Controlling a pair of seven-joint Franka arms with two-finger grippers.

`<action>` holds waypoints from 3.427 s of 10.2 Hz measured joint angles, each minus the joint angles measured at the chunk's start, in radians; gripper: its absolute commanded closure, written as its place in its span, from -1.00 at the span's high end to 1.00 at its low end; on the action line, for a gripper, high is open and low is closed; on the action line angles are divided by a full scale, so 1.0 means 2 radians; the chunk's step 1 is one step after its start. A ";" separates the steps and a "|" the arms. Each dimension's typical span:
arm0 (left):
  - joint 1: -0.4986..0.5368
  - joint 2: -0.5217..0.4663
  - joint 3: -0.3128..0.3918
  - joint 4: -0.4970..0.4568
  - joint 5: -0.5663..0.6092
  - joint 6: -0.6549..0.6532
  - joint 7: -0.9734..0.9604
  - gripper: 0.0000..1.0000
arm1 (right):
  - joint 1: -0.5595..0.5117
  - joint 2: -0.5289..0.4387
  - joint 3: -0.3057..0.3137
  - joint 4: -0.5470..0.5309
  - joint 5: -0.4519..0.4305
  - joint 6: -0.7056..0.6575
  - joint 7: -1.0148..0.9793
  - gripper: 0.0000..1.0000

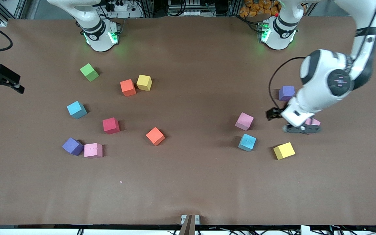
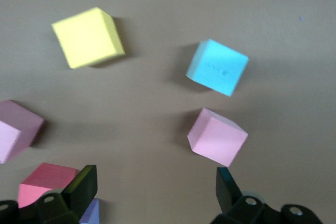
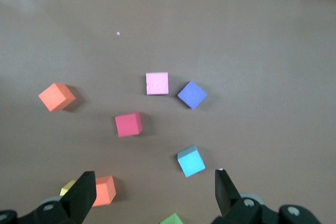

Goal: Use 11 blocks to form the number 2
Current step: 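Reach the left gripper down and grasp the light pink cube, then carry the pink cube to center while the right gripper reaches the red cube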

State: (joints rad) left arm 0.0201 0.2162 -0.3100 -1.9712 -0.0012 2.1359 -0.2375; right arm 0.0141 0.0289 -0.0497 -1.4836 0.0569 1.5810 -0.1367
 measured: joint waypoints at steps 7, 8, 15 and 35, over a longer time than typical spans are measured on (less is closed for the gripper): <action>-0.061 0.102 -0.031 -0.024 0.050 0.119 -0.015 1.00 | 0.044 0.007 0.005 0.000 -0.061 -0.061 0.073 1.00; -0.061 0.117 -0.031 -0.024 0.081 0.132 -0.036 1.00 | 0.044 0.008 0.006 0.000 -0.061 -0.061 0.073 1.00; -0.061 0.132 -0.029 -0.036 0.114 0.140 -0.057 1.00 | 0.076 -0.005 0.016 -0.089 -0.058 0.040 0.073 1.00; -0.115 0.082 -0.171 -0.051 0.131 0.061 -0.464 -1.00 | 0.090 0.055 0.053 -0.357 -0.037 0.409 0.016 1.00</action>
State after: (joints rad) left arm -0.2102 0.3803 -0.6525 -2.0732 0.2604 2.2580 -1.1646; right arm 0.1934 0.1392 0.0566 -2.1971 -0.0166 2.3989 -0.1051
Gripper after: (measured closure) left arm 0.405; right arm 0.000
